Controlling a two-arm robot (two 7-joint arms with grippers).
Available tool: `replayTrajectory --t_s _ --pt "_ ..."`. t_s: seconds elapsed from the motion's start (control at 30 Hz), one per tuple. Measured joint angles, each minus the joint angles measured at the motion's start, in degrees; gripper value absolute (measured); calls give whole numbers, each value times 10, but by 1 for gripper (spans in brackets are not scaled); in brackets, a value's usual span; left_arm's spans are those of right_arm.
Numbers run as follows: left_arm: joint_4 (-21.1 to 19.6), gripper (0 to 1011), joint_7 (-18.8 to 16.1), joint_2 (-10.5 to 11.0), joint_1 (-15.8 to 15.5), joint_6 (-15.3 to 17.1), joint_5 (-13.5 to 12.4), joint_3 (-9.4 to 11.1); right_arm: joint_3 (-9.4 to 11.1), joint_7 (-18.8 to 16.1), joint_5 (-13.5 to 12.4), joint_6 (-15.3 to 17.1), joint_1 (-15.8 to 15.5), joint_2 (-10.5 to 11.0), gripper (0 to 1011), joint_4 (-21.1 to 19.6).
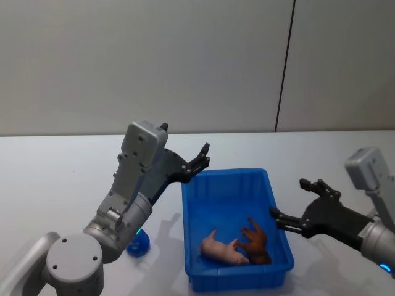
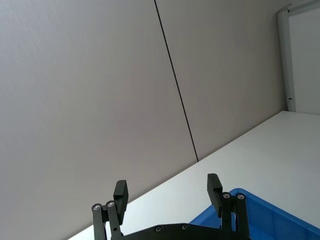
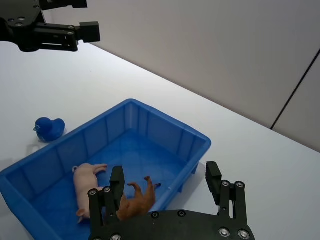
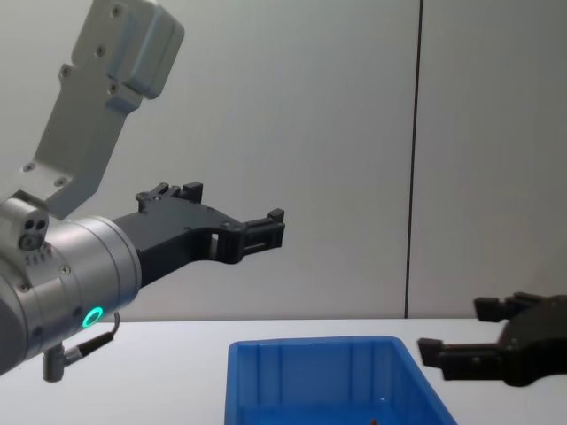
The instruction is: Pick up the two dolls from the table and place them into the box.
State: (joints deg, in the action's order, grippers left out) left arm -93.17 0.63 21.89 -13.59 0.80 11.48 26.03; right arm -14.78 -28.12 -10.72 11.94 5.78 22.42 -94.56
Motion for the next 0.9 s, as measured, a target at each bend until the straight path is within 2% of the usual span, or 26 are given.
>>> replayTrajectory --t_s 0.27,0.5,0.63,0.9 --pt "-1 1001 0 0 1 2 0 0 11 5 -17 -13 -17 20 1001 -6" --pt "-14 1001 -7 9 11 24 1 -3 16 7 -25 -19 -25 28 1001 -9" --pt "-28 1001 -17 20 24 42 7 -6 18 7 -28 -22 -28 32 1001 -10" --pt "-62 1001 -43 55 65 80 36 -13 21 8 -31 -24 -31 36 1001 -11"
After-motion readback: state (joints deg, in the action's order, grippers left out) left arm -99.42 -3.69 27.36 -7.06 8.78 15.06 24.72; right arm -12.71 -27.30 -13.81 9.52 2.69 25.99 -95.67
